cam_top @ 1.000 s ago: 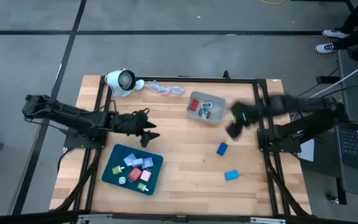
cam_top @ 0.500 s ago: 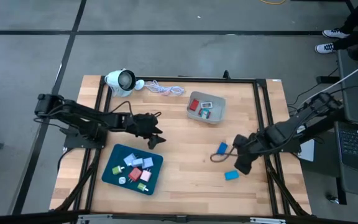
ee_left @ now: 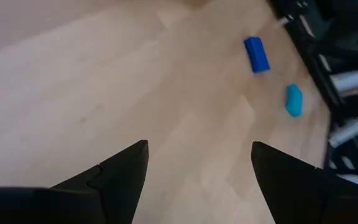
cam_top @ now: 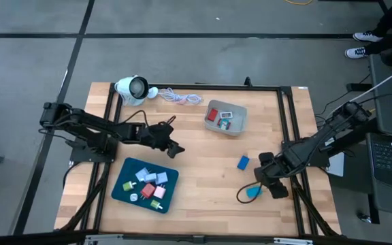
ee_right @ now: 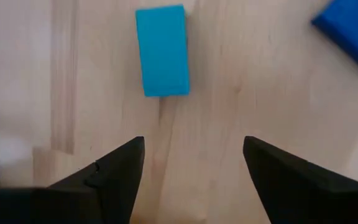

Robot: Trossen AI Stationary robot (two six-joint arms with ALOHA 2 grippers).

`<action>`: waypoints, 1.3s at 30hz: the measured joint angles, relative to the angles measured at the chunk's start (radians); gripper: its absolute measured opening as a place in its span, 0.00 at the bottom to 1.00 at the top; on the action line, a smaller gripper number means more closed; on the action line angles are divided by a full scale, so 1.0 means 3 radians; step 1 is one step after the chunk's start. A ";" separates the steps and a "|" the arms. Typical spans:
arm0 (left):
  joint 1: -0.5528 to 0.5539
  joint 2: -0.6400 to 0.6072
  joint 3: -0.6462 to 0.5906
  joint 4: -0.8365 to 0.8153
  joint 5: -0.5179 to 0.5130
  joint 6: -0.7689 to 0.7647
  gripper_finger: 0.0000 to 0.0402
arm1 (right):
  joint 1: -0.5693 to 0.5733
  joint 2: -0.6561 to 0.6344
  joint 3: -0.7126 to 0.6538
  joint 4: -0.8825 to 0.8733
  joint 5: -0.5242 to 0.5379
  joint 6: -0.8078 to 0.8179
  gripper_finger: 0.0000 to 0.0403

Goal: Pick & Place Office items
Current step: Put the light blue digital clock into the gray bin

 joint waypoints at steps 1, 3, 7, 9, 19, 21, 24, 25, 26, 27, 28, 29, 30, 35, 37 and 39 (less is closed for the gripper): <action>-0.0012 0.0000 0.0028 -0.0057 -0.0076 -0.0004 0.70 | -0.0001 0.0000 -0.0036 0.0071 0.0002 -0.0050 0.70; -0.0025 0.0000 0.0074 -0.0147 -0.0228 -0.0009 0.70 | -0.0011 0.0000 -0.0074 0.0198 -0.0013 -0.0144 0.70; -0.0042 0.0000 0.0096 -0.0178 -0.0447 -0.0009 0.70 | -0.0028 0.0000 -0.0098 0.0456 -0.0315 -0.0289 0.70; -0.0042 0.0000 0.0096 -0.0183 -0.0493 -0.0007 0.70 | -0.0028 0.0000 -0.0101 0.0503 -0.0363 -0.0324 0.70; -0.0042 0.0116 0.0089 -0.0191 -0.0487 0.0170 0.70 | -0.0073 0.0452 -0.0128 0.0948 -0.0474 -0.0320 0.70; -0.0048 0.0168 0.0087 -0.0188 -0.0455 0.0169 0.70 | -0.0076 0.0600 -0.0093 0.1051 -0.0484 -0.0306 0.70; -0.0075 0.0264 0.0087 -0.0187 -0.0406 0.0171 0.70 | -0.0076 0.0766 -0.0019 0.1169 -0.0467 -0.0304 0.70; -0.0086 0.0288 0.0087 -0.0184 -0.0385 0.0171 0.70 | -0.0076 0.0814 0.0005 0.1195 -0.0461 -0.0303 0.70; -0.0094 0.0312 0.0087 -0.0179 -0.0376 0.0173 0.70 | -0.0076 0.0847 0.0019 0.1190 -0.0455 -0.0298 0.70; -0.0108 0.0346 0.0087 -0.0157 -0.0367 0.0171 0.70 | -0.0077 0.0869 0.0036 0.1178 -0.0454 -0.0297 0.70; -0.0119 0.0370 0.0087 -0.0161 -0.0362 0.0172 0.70 | -0.0083 0.0887 0.0050 0.1182 -0.0455 -0.0296 0.70; -0.0130 0.0383 0.0082 -0.0170 -0.0364 0.0174 0.70 | -0.0091 0.0895 0.0055 0.1186 -0.0456 -0.0291 0.70; -0.0142 0.0403 0.0082 -0.0142 -0.0364 0.0175 0.70 | -0.0098 0.0895 0.0056 0.1186 -0.0457 -0.0281 0.70; -0.0172 0.0479 0.0085 -0.0025 -0.0316 0.0179 0.70 | -0.0206 0.0882 0.0058 0.1167 -0.0463 -0.0230 0.70; -0.0171 0.0481 0.0083 -0.0012 -0.0303 0.0179 0.70 | -0.0259 0.0881 0.0109 0.1114 -0.0472 -0.0222 0.70; -0.0170 0.0479 0.0085 0.0054 -0.0307 0.0179 0.70 | -0.0302 0.0870 0.0205 0.1025 -0.0472 -0.0285 0.70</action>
